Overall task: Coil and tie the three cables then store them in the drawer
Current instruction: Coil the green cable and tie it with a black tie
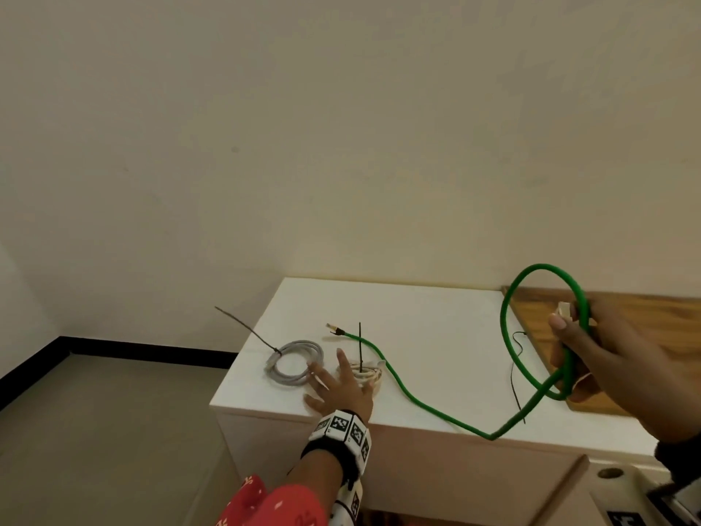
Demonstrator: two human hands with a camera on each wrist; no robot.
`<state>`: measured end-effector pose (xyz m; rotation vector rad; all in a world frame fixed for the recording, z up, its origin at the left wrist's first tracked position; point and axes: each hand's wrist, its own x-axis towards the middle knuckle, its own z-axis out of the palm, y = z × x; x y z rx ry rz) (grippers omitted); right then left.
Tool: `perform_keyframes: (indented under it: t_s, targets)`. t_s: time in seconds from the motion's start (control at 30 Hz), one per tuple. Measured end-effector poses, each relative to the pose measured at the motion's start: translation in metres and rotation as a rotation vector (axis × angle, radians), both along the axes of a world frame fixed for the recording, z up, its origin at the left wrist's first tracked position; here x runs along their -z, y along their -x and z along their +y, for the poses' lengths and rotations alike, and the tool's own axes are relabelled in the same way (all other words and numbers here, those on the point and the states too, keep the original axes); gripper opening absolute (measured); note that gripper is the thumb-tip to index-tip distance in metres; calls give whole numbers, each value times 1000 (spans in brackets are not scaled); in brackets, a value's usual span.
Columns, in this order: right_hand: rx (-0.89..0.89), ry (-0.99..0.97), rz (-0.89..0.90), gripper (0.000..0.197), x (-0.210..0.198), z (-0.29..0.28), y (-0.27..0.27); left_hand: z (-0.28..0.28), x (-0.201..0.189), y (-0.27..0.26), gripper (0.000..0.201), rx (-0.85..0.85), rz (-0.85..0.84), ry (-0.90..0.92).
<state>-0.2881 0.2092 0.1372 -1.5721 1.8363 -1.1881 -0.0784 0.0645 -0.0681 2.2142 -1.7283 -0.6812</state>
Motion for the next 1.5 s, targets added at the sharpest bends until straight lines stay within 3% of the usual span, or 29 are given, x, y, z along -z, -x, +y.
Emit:
perform_keyframes:
  t_s: [0.07,0.13,0.3,0.4,0.5,0.57,0.63,0.67,0.73,0.8,0.87,0.93,1.0,1.07,1.2,1.33,1.5]
  targets:
    - [14,7,-1,79,0,-3,-1,-17,-1,4,74,35,-28,-18]
    - [6,0,-20,99,2,-7,1,-32,-3,1,70,74,-50,-37]
    - [-34,16,-6,99,0,-3,-1,-31,-20,3,77,195,-110,-32]
    - [-47,47,28,95,-7,7,-3,4,-36,22,85,457,-181,28]
    - [-55,103,-9,79,-22,18,-8,49,-42,49,90,867,-32,-81]
    - [-82,145,-37,81,-33,27,-12,73,-49,62,62,949,133,-119]
    - [-87,183,-52,75,-42,38,-16,87,-66,69,30,920,292,-5]
    - [-87,195,-64,61,-44,41,-18,89,-74,70,26,911,335,47]
    - [-80,214,-120,25,-47,45,-20,96,-91,67,26,936,356,76]
    - [-91,229,-160,13,-46,45,-23,105,-104,61,36,955,434,20]
    - [-131,216,-180,10,-40,42,-26,116,-118,54,33,894,710,-55]
    - [-187,148,-225,8,-31,38,-32,125,-130,45,19,718,1057,-92]
    - [-250,55,-299,11,-22,36,-37,128,-140,33,32,679,1224,-60]
    - [-289,-4,-370,17,-16,34,-41,130,-144,24,39,677,1234,8]
    - [-390,-72,-462,33,-11,33,-43,133,-139,11,11,525,1213,147]
    - [-490,-139,-490,35,-4,31,-42,132,-140,3,9,388,1283,238]
    - [-649,-209,-564,75,0,27,-31,125,-155,-13,15,329,1146,518]
